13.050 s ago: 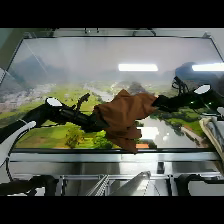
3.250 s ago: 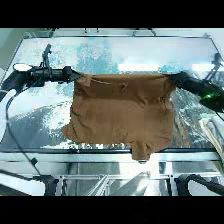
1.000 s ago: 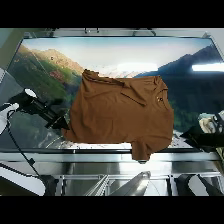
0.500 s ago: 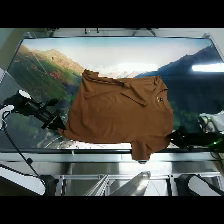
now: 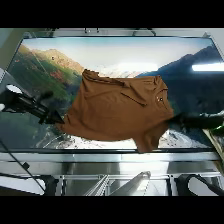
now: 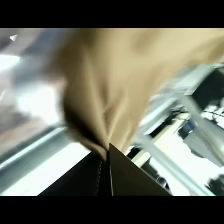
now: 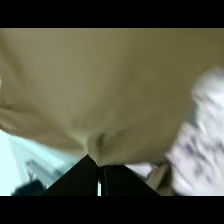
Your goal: Fold the shirts.
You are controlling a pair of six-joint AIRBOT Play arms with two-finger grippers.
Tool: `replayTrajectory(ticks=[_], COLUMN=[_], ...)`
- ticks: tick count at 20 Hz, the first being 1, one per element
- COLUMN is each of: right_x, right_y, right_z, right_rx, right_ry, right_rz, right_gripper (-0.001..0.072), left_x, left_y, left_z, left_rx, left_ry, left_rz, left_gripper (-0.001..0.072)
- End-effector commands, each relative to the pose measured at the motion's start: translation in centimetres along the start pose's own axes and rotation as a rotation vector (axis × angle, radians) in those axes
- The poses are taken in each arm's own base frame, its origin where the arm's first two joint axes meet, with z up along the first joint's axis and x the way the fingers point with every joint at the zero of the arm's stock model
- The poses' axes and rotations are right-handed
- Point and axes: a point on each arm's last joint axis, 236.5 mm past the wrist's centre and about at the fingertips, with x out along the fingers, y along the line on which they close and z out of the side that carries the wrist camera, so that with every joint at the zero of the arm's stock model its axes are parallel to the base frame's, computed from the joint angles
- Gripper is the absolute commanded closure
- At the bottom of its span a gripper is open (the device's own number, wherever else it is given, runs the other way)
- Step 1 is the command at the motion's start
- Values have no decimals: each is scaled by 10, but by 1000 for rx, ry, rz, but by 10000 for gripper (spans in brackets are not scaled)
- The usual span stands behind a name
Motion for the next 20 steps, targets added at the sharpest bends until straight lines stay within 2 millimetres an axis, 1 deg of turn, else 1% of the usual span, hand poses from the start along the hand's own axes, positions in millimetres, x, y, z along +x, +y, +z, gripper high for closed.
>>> replayTrajectory(ticks=[1,2,3,4,5,6,7,8,9,11,13,14,15,16,17,18,19,20], right_x=[-80,-113,-151,-187,-221,-248,-270,-285,-293,-303,-312,-314,-311,-305,-296,-289,-279,-264], right_y=[169,219,271,312,344,366,385,396,404,415,423,423,417,407,398,388,376,365], right_z=[44,51,53,51,46,40,29,18,7,-16,-31,-32,-28,-19,-10,2,18,36], right_rx=[-351,-455,-573,-679,-768,-833,-890,-935,-969,-1040,-1106,-1115,-1115,-1091,-1074,-1052,-1031,-1005], right_ry=[-235,-344,-480,-615,-758,-875,-968,-1035,-1075,-1143,-1224,-1241,-1233,-1191,-1132,-1078,-1015,-946], right_rz=[268,334,392,413,388,350,317,280,257,208,148,121,85,66,73,84,105,140], right_gripper=[697,697,697,697,697,697,697,697,697,697,697,697,697,697,697,697,697,697], left_x=[-57,-88,-125,-165,-201,-227,-242,-251,-254,-254,-251,-253,-260,-268,-273,-277,-280,-278], left_y=[-114,-158,-202,-247,-278,-302,-318,-333,-346,-367,-391,-395,-390,-378,-362,-350,-340,-329], left_z=[-4,-12,-29,-60,-94,-129,-157,-182,-202,-231,-258,-259,-250,-233,-213,-195,-174,-147], left_rx=[305,433,582,755,891,1021,1113,1189,1237,1299,1396,1399,1354,1274,1195,1145,1100,1056], left_ry=[-256,-382,-513,-646,-765,-872,-957,-1041,-1114,-1222,-1281,-1293,-1293,-1281,-1253,-1228,-1200,-1156], left_rz=[-280,-398,-520,-655,-745,-752,-704,-614,-506,-321,-222,-184,-131,-86,-47,-40,-59,-85], left_gripper=[692,692,692,693,693,693,693,692,691,690,690,690,690,690,690,690,689,690])
